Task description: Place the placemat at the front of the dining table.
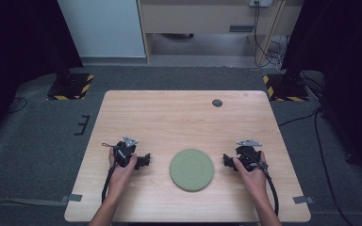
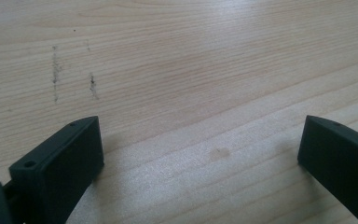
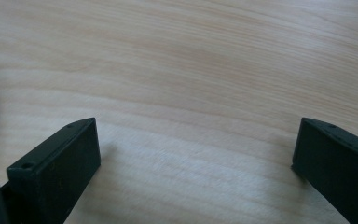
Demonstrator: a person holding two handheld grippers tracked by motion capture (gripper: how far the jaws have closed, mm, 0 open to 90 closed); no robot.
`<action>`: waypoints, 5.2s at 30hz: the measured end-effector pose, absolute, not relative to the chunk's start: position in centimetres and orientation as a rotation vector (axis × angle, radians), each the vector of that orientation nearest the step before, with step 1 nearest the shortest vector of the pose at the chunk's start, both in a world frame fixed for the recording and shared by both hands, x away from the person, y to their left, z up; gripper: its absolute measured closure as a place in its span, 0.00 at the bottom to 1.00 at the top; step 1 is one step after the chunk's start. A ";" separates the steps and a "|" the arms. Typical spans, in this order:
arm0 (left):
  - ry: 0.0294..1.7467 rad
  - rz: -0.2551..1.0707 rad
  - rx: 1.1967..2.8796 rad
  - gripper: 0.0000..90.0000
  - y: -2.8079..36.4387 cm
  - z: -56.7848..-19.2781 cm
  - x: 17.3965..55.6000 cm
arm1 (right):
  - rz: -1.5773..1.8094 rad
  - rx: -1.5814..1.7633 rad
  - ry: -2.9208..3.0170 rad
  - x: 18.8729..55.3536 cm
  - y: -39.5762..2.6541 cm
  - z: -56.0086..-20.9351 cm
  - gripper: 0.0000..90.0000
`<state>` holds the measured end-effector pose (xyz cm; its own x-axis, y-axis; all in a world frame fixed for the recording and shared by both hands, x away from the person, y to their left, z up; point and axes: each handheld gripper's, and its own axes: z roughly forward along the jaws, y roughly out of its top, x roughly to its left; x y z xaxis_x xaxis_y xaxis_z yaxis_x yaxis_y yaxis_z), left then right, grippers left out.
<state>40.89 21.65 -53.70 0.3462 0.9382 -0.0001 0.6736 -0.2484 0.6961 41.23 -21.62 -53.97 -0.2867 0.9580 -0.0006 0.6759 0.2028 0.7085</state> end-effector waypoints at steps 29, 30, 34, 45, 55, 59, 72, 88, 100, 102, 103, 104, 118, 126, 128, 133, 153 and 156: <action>1.110 0.481 2.044 0.04 18.4 -52.8 36.3 | 0.980 1.214 2.193 35.5 -20.5 -52.2 0.07; 1.104 0.478 2.052 0.04 18.2 -52.8 36.2 | 0.980 1.214 2.196 35.4 -20.4 -52.2 0.07; 1.075 0.432 2.047 0.04 17.4 -52.6 36.0 | 0.991 1.198 2.209 35.5 -19.6 -52.3 0.07; 1.020 0.397 2.089 0.03 15.5 -52.8 35.5 | 0.991 1.135 2.262 35.0 -18.5 -52.3 0.07; 1.018 0.409 2.106 0.04 14.9 -53.1 35.4 | 0.975 1.115 2.282 34.8 -18.2 -52.5 0.07; 1.034 0.417 2.099 0.04 14.9 -53.2 35.6 | 0.966 1.110 2.287 34.8 -17.9 -52.6 0.07; 1.052 0.435 2.094 0.01 14.9 -53.3 35.9 | 0.942 1.112 2.270 35.0 -17.6 -52.7 0.06; 1.071 0.458 2.076 0.03 14.8 -53.3 36.1 | 0.934 1.128 2.224 35.3 -17.4 -52.7 0.07; 1.061 0.448 2.081 0.02 14.5 -53.2 35.8 | 0.946 1.107 2.248 35.0 -17.2 -52.6 0.06; 1.061 0.451 2.081 0.01 14.5 -53.2 35.9 | 0.945 1.112 2.245 35.0 -17.2 -52.6 0.05; 1.061 0.451 2.081 0.01 14.5 -53.2 35.9 | 0.945 1.112 2.245 35.0 -17.2 -52.6 0.05; 1.063 0.454 2.082 0.01 14.5 -53.2 35.9 | 0.944 1.116 2.243 35.0 -17.1 -52.6 0.05; 1.065 0.476 2.078 0.03 14.4 -53.1 35.9 | 0.938 1.126 2.223 35.2 -16.9 -52.6 0.06; 1.057 0.478 2.090 0.02 14.2 -53.2 35.8 | 0.937 1.105 2.242 35.0 -16.8 -52.6 0.05; 1.062 0.473 2.085 0.01 14.3 -53.2 35.9 | 0.939 1.108 2.243 35.0 -16.8 -52.6 0.05; 1.071 0.487 2.082 0.01 14.2 -53.2 36.0 | 0.932 1.114 2.235 35.1 -16.7 -52.6 0.04; 1.069 0.500 2.076 0.03 14.2 -53.2 35.9 | 0.922 1.117 2.240 35.0 -16.7 -52.6 0.06; 1.072 0.503 2.078 0.03 14.1 -53.2 35.9 | 0.927 1.117 2.237 35.0 -16.6 -52.7 0.06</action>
